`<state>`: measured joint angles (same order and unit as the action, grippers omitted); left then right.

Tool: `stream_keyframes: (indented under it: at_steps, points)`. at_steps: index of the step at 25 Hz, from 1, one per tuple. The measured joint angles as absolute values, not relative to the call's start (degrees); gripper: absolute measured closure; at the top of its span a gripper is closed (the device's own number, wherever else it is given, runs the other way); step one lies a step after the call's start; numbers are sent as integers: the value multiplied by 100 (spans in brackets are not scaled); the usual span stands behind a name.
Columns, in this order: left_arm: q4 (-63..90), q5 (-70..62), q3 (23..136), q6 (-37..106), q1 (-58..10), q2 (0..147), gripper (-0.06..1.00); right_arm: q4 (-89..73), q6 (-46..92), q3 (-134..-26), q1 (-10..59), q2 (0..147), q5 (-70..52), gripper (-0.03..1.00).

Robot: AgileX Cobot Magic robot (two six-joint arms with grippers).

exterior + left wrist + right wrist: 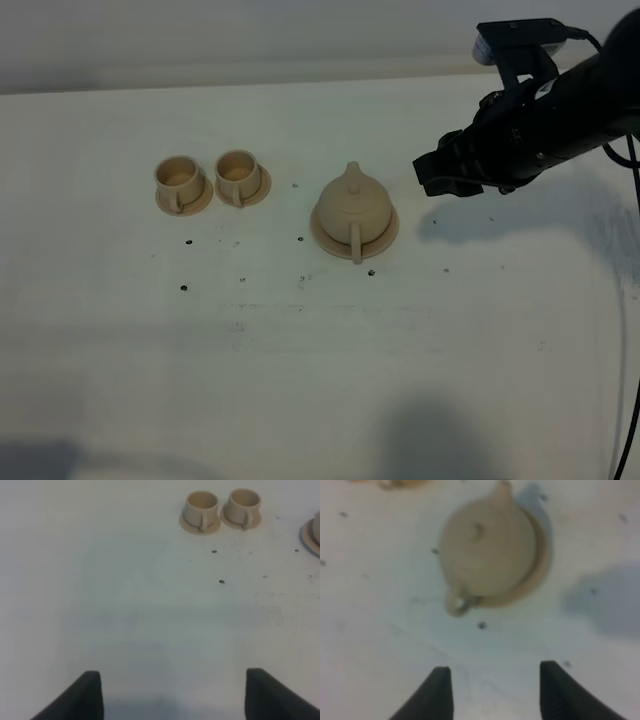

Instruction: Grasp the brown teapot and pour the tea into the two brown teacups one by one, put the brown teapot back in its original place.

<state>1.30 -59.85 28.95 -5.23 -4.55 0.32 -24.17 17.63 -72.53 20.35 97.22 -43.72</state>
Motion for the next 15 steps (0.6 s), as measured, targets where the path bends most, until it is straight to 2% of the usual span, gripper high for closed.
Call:
stream_keyframes:
  at_steps: [6,12,15]
  points:
    - [130,-5985,2895,-523,-455,32,35,-2110,1112,-7585,2035,10126,-4820,54]
    - [125,-5985,2895,-523,-455,32,35,-2124,498,-7677,2040,10231,-5869,54]
    - [125,-5985,2895,-521,-455,32,35,-1934,0,-7683,2141,10231,-5895,54]
